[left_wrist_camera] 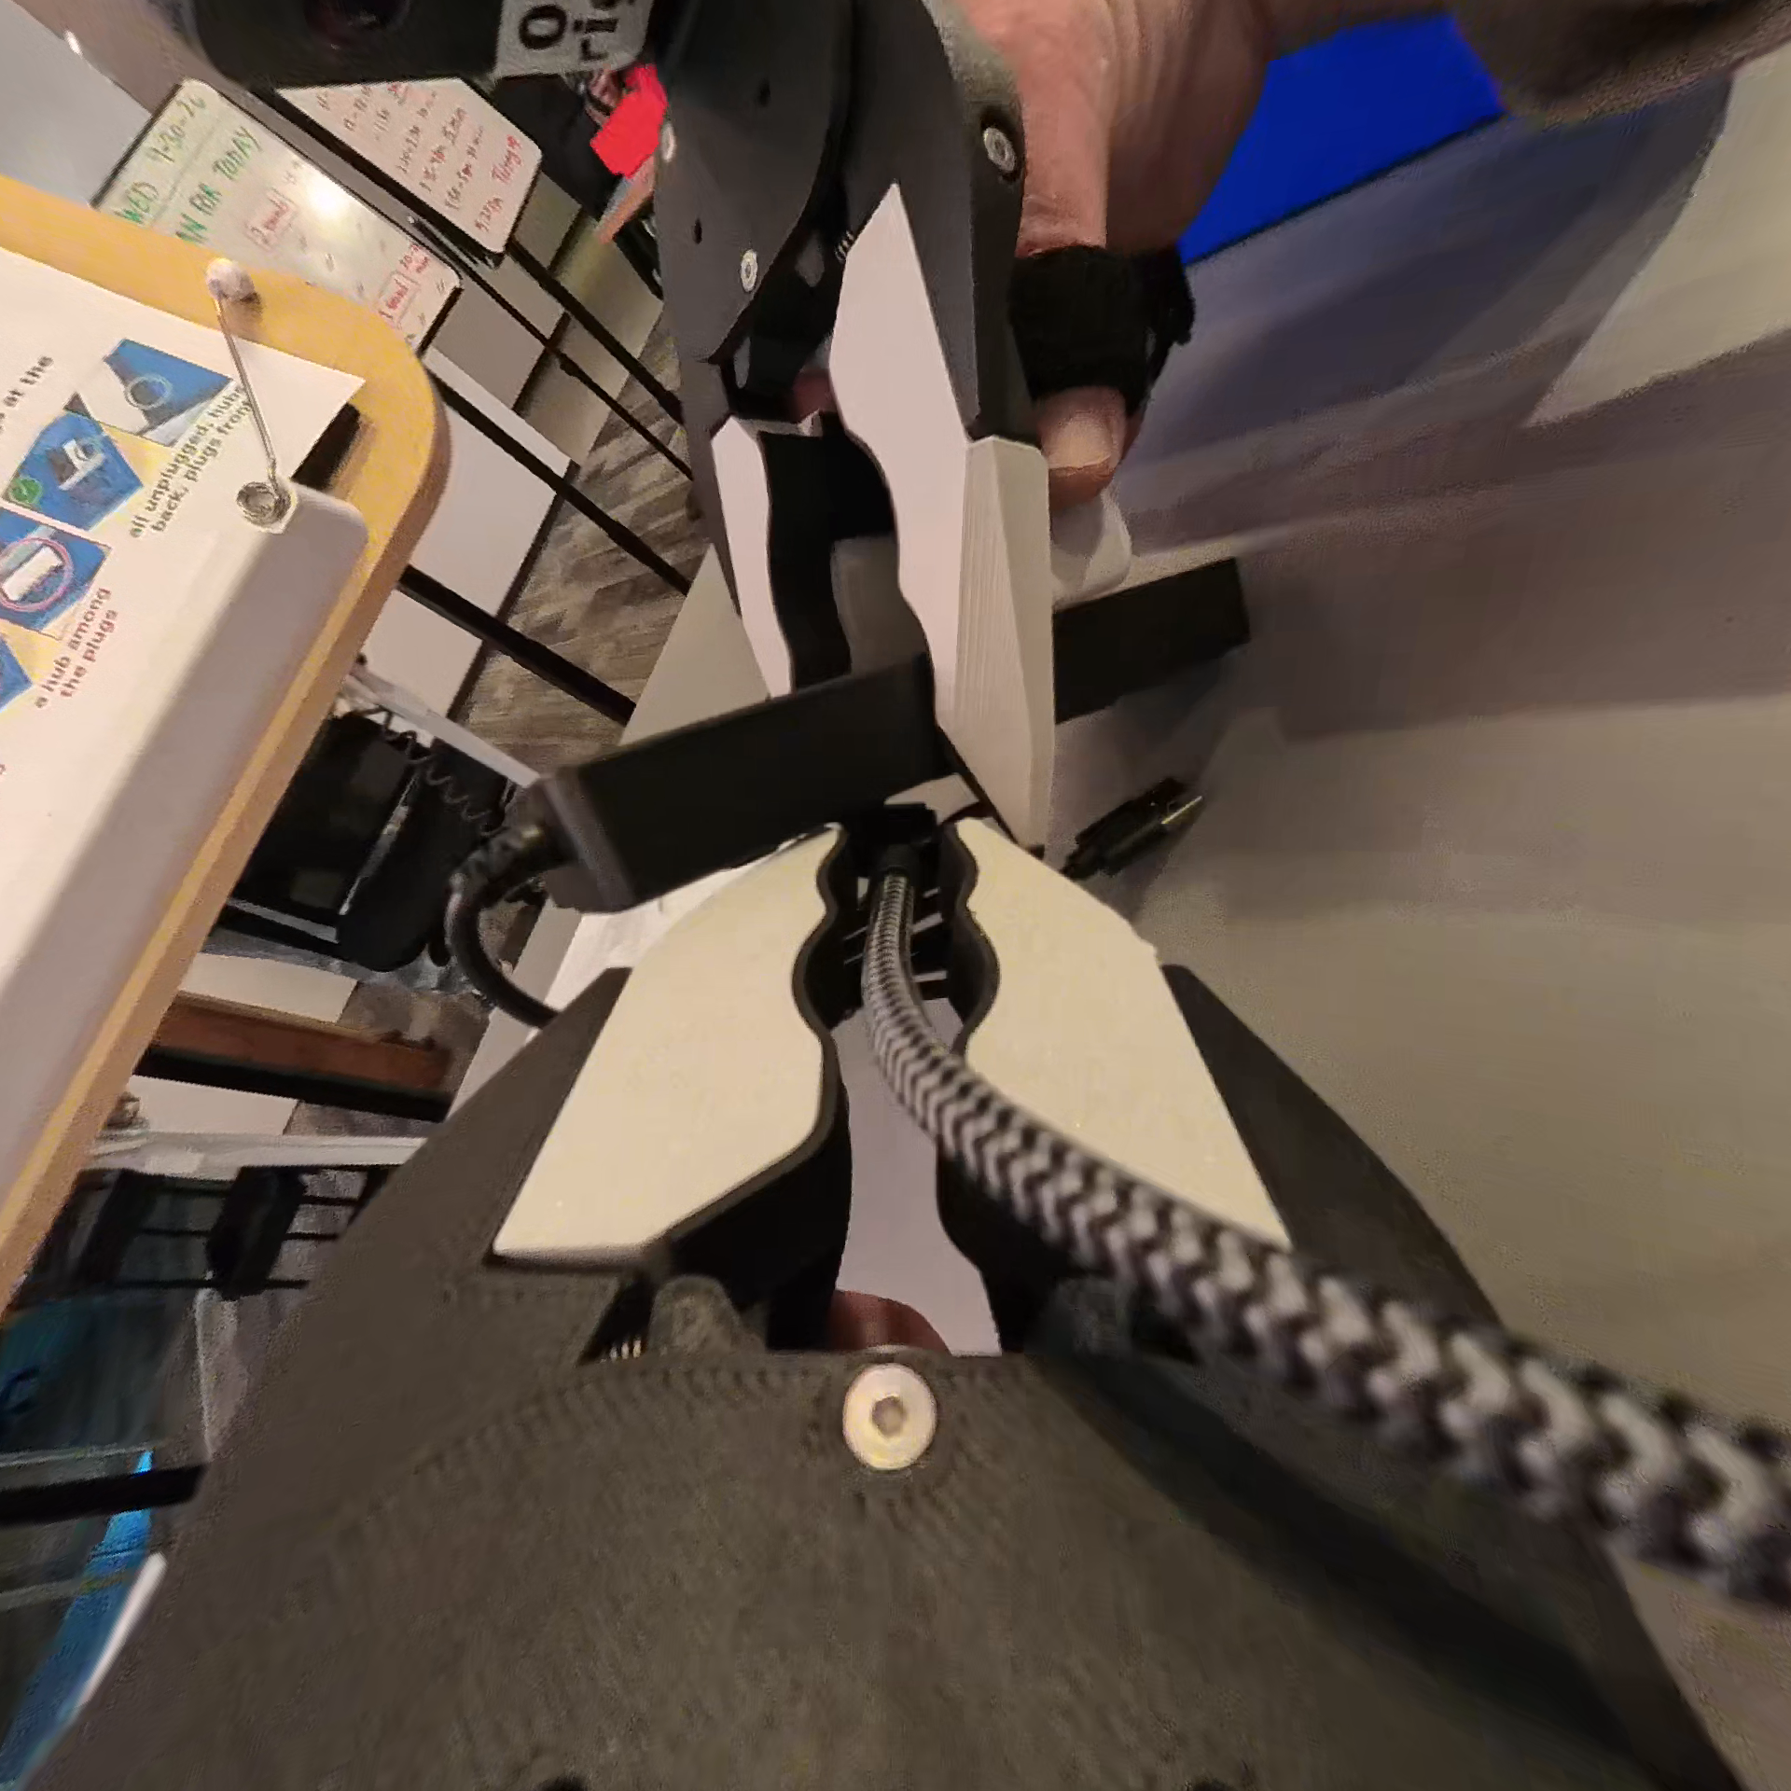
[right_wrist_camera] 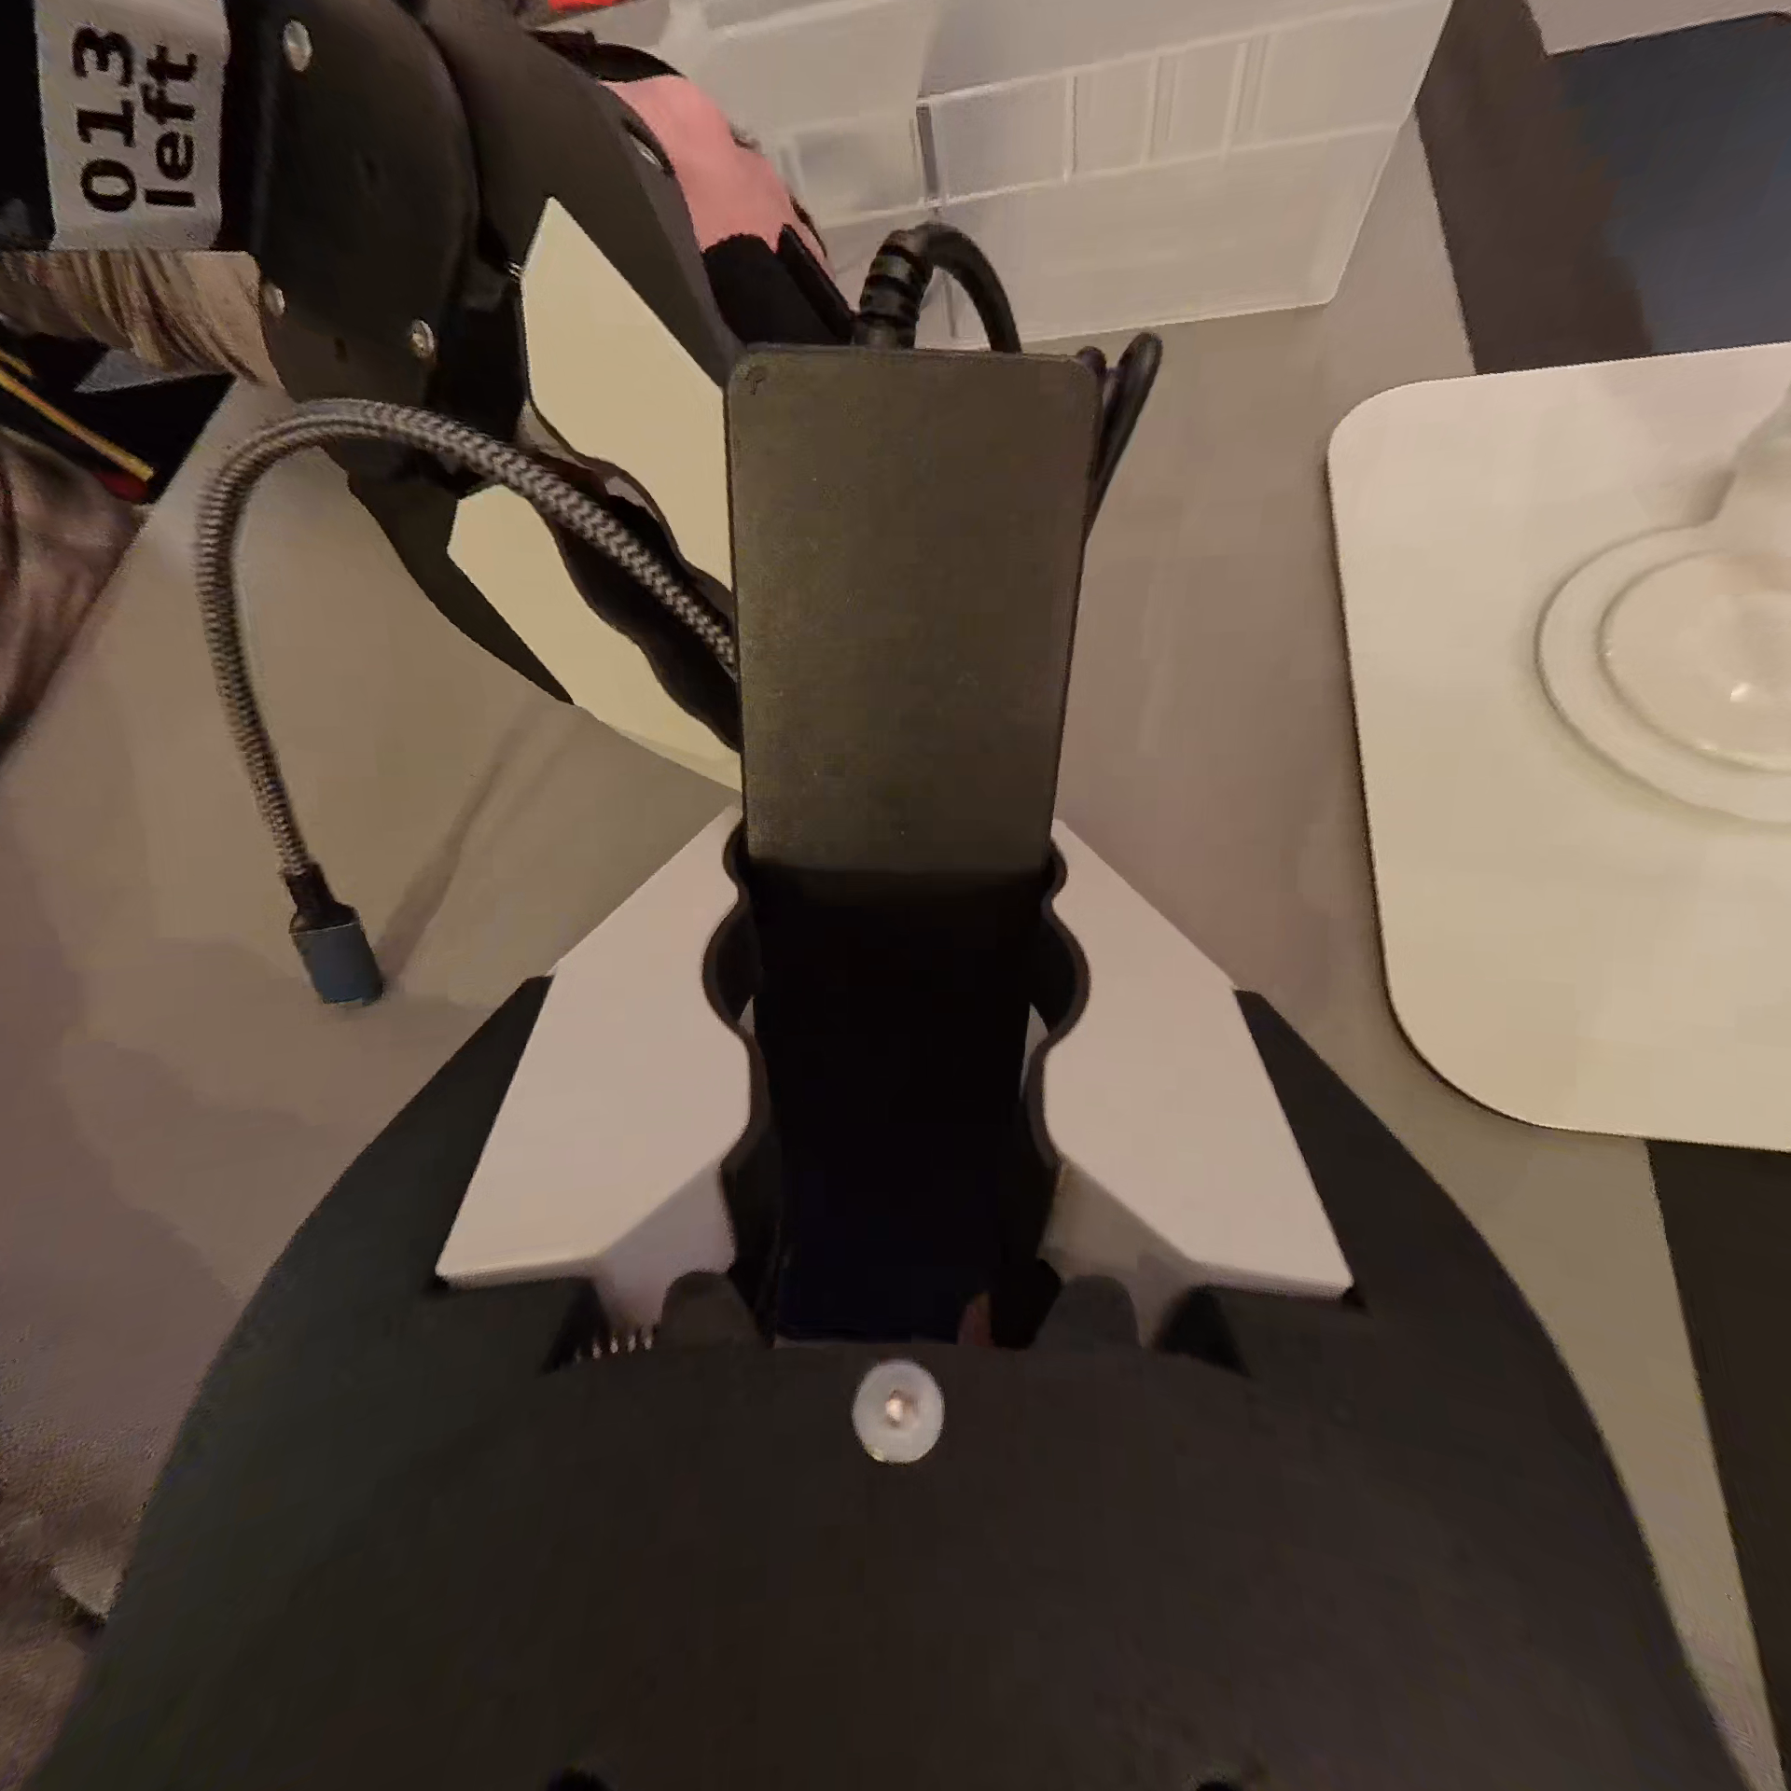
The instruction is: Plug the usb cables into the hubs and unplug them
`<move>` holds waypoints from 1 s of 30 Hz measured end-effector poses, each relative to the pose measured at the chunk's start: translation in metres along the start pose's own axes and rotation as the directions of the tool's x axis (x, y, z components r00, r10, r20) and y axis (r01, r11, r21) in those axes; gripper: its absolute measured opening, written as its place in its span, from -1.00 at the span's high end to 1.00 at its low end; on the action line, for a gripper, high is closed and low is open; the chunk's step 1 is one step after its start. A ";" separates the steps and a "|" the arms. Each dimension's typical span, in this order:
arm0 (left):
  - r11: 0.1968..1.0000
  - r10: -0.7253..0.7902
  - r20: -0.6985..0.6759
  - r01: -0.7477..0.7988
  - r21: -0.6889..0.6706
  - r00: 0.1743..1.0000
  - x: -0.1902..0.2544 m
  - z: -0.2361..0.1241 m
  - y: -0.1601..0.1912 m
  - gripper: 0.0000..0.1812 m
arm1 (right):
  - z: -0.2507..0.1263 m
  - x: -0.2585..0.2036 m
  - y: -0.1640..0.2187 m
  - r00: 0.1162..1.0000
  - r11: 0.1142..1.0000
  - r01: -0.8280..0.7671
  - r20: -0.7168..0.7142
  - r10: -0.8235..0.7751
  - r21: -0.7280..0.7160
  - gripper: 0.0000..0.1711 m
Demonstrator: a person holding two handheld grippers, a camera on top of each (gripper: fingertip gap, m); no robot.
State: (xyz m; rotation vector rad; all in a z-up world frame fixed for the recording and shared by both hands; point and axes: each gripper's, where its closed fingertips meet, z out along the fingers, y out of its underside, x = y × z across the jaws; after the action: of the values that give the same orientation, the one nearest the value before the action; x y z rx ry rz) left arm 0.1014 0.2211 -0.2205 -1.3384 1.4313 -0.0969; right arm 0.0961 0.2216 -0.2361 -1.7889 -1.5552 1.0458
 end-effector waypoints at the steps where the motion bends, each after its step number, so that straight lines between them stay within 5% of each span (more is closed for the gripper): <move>1: 1.000 -0.007 -0.005 0.007 -0.003 1.000 -0.001 -0.002 0.000 0.82 | -0.004 0.003 0.001 1.000 1.000 -0.009 -0.027 0.009 0.014 0.39; 10: 0.993 -0.098 0.025 0.096 0.076 0.995 -0.023 -0.025 -0.018 0.82 | -0.070 -0.015 -0.053 0.987 0.886 0.074 -0.161 0.001 0.458 0.40; 13: 0.977 -0.149 0.004 0.147 0.155 0.989 -0.028 -0.039 -0.034 0.82 | -0.094 -0.039 -0.079 0.985 0.759 0.133 -0.168 -0.031 0.638 0.40; 18: 0.922 -0.238 -0.052 0.243 0.301 0.970 -0.034 -0.064 -0.070 0.82 | -0.146 -0.089 -0.115 0.991 0.400 0.119 -0.085 -0.103 0.909 0.40; 22: 0.880 -0.281 -0.099 0.297 0.370 0.955 -0.035 -0.078 -0.088 0.82 | -0.173 -0.097 -0.110 0.994 0.230 0.081 -0.062 -0.090 0.970 0.39; 30: 0.754 -0.355 -0.263 0.441 0.487 0.897 -0.037 -0.105 -0.122 0.82 | -0.143 -0.107 -0.109 0.986 0.341 0.061 -0.002 -0.169 0.938 0.39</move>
State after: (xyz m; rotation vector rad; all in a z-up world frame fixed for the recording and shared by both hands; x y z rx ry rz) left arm 0.0943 0.1442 -0.0745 -1.1495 1.0945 -0.8494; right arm 0.1512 0.1499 -0.0473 -0.7634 -0.7195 1.5276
